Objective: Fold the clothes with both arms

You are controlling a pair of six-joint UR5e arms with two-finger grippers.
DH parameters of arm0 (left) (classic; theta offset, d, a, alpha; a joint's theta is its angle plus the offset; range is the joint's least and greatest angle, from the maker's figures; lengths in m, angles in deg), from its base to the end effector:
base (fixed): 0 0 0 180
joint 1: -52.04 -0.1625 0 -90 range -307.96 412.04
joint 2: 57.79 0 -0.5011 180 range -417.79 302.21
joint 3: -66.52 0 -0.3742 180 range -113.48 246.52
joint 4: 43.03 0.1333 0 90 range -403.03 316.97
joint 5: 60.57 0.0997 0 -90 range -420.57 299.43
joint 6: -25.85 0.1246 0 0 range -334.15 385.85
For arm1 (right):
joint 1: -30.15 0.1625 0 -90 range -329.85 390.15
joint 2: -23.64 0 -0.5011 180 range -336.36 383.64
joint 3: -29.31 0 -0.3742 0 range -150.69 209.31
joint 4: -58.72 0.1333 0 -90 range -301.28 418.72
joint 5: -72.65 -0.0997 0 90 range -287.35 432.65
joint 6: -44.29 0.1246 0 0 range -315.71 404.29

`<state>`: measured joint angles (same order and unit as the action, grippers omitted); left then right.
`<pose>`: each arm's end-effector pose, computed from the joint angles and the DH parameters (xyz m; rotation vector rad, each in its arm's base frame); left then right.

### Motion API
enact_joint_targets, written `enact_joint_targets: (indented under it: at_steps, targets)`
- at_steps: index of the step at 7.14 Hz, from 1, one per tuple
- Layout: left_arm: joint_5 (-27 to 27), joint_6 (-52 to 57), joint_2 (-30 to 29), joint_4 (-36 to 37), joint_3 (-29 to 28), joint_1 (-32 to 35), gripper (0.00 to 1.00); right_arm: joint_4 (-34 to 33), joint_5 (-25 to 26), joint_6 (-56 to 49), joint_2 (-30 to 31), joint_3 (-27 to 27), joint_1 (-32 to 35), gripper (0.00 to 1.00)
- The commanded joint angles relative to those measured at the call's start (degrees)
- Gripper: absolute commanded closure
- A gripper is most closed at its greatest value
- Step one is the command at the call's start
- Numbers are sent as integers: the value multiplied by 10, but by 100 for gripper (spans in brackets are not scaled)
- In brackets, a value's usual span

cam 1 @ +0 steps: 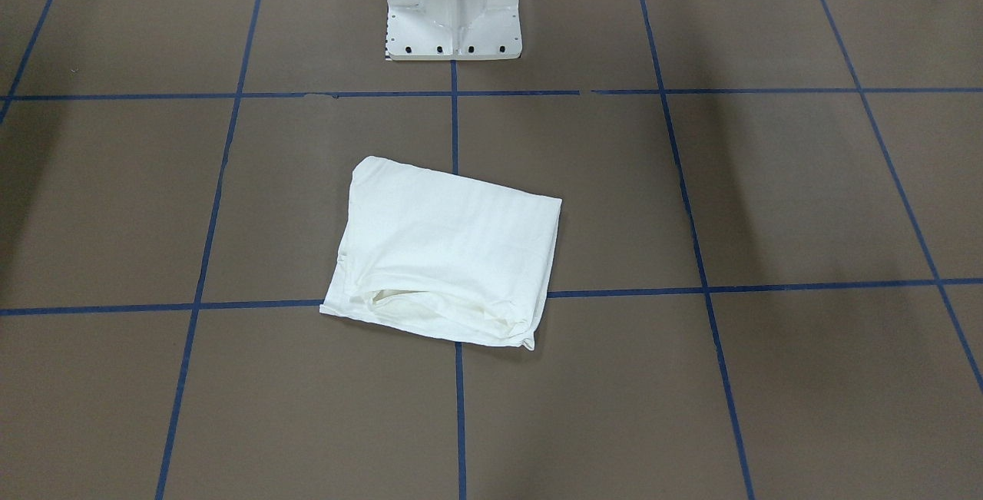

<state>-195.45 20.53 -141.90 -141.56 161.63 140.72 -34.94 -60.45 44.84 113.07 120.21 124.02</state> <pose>-0.0354 -0.4344 0.7401 0.0828 0.7881 -0.0131 0.0801 -0.4709 0.7487 -0.0146 -0.7531 0.0878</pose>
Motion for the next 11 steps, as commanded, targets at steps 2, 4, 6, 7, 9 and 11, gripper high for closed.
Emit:
enact_joint_targets:
  at_steps: [2, 4, 6, 7, 9, 11]
  targets:
    - [-1, 0, 0, 0, 0, 0, 0, -4, -2, -31, 3, -4, 0, 0]
    - [-2, 0, 0, 0, -1, 0, 0, -4, -8, -46, 8, -5, -2, 0]
    - [-2, 0, 0, 0, -2, 0, 0, -4, -11, -47, 10, -6, -2, 0]
    - [-2, 0, 0, 0, -3, 0, 0, -4, -11, -47, 10, -6, -2, 0]
    - [-2, 0, 0, -1, -4, -1, 0, -5, -12, -47, 10, -6, -2, 0]
    - [-2, 0, 0, -1, -5, -1, 0, -5, -15, -48, 10, -7, -2, 0]
